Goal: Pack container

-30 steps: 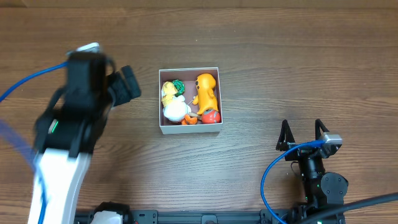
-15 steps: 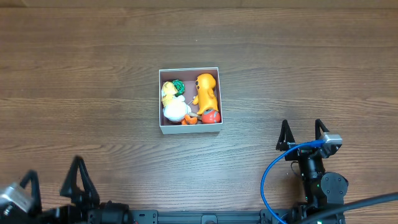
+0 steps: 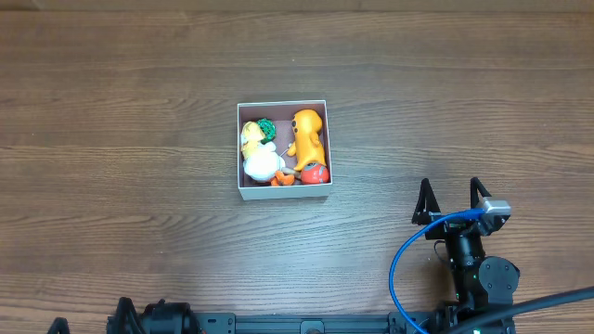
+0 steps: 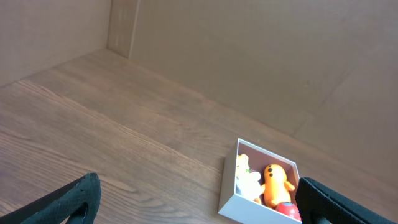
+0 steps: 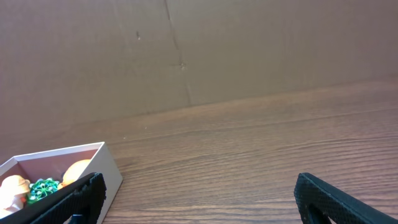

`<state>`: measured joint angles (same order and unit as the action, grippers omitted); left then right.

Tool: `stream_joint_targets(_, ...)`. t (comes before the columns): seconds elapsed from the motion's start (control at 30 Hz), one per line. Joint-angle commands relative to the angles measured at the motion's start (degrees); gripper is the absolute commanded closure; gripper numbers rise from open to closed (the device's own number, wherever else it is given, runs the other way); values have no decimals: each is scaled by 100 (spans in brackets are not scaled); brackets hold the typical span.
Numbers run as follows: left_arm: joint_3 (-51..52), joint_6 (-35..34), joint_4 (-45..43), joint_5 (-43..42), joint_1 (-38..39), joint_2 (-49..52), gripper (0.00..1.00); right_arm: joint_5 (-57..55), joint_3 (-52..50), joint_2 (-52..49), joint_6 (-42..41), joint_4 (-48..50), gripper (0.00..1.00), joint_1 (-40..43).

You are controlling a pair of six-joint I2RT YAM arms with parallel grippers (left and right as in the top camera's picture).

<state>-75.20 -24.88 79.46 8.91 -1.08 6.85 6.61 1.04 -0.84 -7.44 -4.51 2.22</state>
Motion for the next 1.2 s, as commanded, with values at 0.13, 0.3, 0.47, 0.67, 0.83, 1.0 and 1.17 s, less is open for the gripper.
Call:
stream_joint_targets(0.13, 960, 35, -181, -424, -129, -654, 0, -52, -59, 68, 37, 39, 0, 4)
stream_joint_targets(0.3, 1725, 28, -1029, -511, -131, -660, 0, -52, -59, 68, 37, 39, 0, 4)
stream_joint_targets(0.47, 3036, 111, -2507, -511, -131, -660, 0, -50, -59, 68, 37, 39, 0, 4)
stream_joint_targets(0.67, 4959, 111, -4885, -557, -131, -662, 0, -50, -59, 68, 37, 39, 0, 4)
stream_joint_targets(0.83, 5995, 116, -6319, -557, -131, -662, 0, -52, -59, 68, 37, 39, 0, 4)
stream_joint_targets(1.0, 6555, 636, -6524, -560, -131, -662, 0, -52, -59, 68, 37, 39, 0, 4)
stream_joint_targets(1.17, 6959, 1029, -6620, -557, -131, -662, 0, -52, -59, 68, 37, 39, 0, 4)
